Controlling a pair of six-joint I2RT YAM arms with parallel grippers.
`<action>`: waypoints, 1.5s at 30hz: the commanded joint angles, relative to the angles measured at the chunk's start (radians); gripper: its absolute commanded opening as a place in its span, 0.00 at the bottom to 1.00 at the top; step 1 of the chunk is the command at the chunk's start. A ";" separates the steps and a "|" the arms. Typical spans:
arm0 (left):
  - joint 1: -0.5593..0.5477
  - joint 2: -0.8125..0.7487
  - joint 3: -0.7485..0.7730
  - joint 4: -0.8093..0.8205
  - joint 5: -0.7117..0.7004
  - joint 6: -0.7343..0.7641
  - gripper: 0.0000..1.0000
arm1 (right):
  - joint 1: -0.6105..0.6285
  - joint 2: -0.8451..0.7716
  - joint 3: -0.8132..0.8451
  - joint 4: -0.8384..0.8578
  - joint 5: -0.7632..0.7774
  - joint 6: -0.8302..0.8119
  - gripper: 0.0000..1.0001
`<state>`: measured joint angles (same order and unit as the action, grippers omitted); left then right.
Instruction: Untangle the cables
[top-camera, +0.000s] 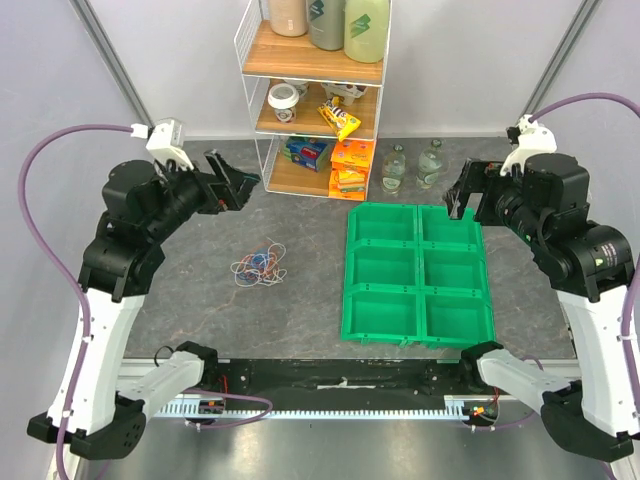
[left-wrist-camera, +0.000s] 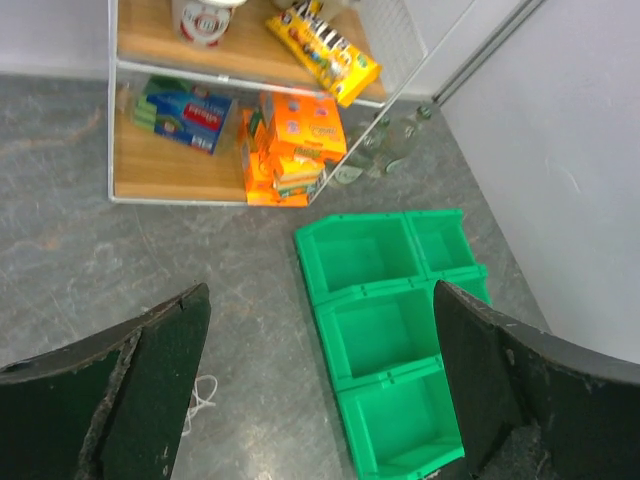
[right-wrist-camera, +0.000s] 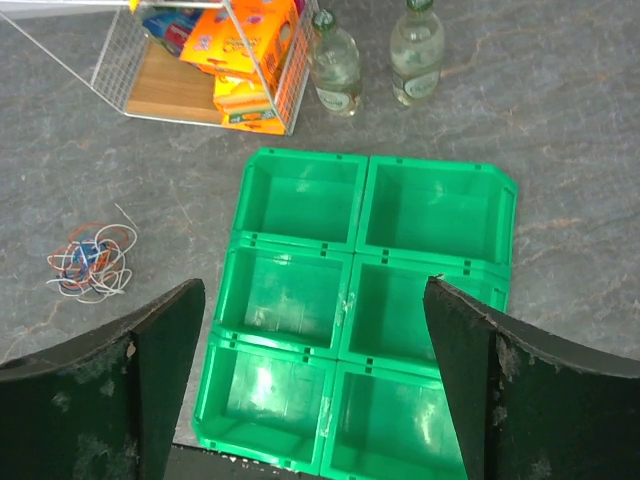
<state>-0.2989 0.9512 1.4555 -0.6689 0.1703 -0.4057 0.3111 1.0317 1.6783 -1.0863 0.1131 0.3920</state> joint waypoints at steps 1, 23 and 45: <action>-0.002 0.020 -0.038 -0.075 -0.017 -0.062 0.99 | -0.003 -0.038 -0.063 0.006 0.068 0.076 0.98; 0.000 0.057 -0.503 -0.246 -0.138 -0.582 0.79 | -0.003 0.135 -0.187 -0.138 0.083 0.153 0.98; 0.239 0.392 -0.620 0.031 0.027 -0.409 0.28 | -0.003 0.140 -0.175 -0.096 -0.242 0.080 0.98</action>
<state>-0.1135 1.2930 0.8402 -0.6987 0.1226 -0.8989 0.3099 1.1957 1.4971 -1.2148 -0.0895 0.4755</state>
